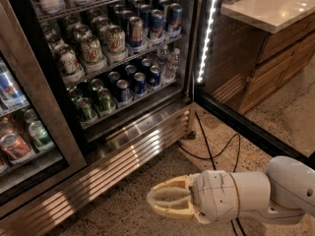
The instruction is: Open right fridge door
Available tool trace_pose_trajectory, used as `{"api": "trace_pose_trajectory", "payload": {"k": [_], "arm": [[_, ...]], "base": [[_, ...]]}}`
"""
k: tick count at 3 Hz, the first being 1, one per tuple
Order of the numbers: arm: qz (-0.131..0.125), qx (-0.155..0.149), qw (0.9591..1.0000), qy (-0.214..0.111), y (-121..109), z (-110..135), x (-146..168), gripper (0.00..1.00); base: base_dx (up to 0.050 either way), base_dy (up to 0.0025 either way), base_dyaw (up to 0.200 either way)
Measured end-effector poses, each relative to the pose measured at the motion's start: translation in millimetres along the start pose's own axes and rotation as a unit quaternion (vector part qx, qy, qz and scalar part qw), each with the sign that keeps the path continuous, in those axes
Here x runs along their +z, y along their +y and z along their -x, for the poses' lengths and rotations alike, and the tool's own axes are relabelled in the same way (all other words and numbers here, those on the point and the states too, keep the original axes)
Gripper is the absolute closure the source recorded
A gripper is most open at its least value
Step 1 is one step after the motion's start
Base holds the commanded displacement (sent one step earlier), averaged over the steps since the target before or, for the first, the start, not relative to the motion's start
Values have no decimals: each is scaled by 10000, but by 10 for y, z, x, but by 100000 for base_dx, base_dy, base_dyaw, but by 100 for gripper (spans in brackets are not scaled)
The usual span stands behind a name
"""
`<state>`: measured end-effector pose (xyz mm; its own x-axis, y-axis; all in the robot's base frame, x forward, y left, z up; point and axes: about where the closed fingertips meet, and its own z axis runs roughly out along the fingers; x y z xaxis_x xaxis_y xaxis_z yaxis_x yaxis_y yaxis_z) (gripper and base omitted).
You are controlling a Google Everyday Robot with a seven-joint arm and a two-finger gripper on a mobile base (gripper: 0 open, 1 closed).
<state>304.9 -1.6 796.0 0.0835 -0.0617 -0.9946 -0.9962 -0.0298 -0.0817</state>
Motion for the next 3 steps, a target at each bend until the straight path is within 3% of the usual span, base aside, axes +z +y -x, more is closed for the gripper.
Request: {"api": "trace_pose_trajectory", "payload": {"k": [1,3], "arm": [[1,0,10000,0,0,0,0,100],[1,0,10000,0,0,0,1,58]], "base": [[0,0,0],[0,0,0]]}}
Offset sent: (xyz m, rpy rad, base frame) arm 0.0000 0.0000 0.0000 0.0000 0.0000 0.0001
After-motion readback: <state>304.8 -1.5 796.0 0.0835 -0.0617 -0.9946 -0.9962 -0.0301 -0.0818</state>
